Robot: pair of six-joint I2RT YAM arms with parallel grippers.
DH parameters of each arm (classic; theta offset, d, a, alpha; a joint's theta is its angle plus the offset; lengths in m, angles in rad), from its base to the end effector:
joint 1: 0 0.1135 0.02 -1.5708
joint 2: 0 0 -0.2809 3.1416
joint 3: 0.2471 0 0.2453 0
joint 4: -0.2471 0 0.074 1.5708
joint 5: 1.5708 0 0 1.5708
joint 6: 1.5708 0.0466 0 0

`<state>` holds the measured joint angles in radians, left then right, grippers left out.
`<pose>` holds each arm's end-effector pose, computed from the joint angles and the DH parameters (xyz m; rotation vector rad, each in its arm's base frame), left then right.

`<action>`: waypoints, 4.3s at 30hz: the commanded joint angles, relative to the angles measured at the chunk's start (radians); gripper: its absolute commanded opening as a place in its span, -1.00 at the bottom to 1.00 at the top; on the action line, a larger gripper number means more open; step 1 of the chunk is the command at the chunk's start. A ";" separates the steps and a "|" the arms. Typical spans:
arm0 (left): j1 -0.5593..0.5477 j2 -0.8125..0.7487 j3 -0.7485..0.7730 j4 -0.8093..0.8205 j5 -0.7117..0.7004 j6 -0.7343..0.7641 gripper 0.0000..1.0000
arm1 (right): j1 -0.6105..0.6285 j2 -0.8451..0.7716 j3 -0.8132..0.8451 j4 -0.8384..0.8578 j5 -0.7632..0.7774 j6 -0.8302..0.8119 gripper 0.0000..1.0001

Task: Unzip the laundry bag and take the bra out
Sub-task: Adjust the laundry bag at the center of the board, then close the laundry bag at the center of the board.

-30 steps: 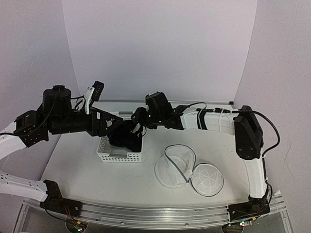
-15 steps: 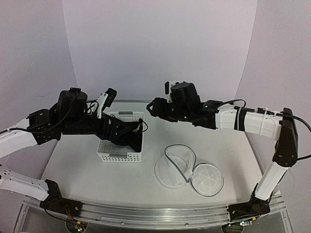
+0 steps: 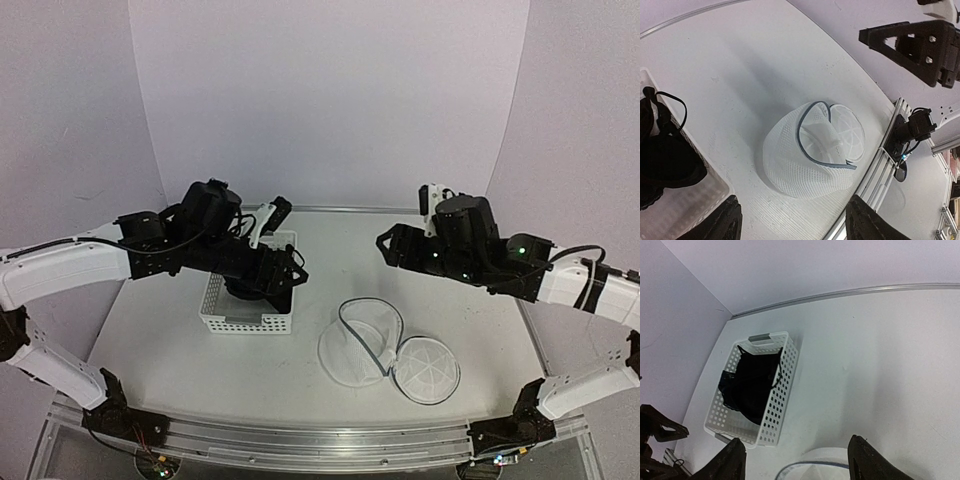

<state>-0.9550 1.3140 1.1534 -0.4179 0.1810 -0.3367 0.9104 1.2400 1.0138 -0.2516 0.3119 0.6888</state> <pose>0.1626 -0.2443 0.3409 0.8039 2.1471 -0.9120 0.1825 0.2117 0.3299 -0.0323 2.0932 0.6807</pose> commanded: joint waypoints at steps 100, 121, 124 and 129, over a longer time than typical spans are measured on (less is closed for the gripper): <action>0.013 0.522 0.296 -0.016 0.029 -0.082 -1.00 | -0.091 -0.248 -0.872 0.188 -0.255 0.739 -0.36; 0.013 0.530 0.302 -0.020 0.036 -0.079 -1.00 | -0.091 -0.282 -0.843 0.244 -0.249 0.707 -1.00; 0.013 0.531 0.306 -0.019 0.043 -0.078 -1.00 | -0.090 -0.357 -0.829 0.226 -0.235 0.689 -1.00; 0.013 0.541 0.313 -0.019 0.071 -0.077 -0.99 | -0.091 -0.421 -0.761 0.134 -0.220 0.622 -1.00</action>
<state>-0.9451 1.8671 1.4200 -0.4309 0.2176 -0.4191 0.8249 0.8600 0.1696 -0.0761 0.0578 1.3758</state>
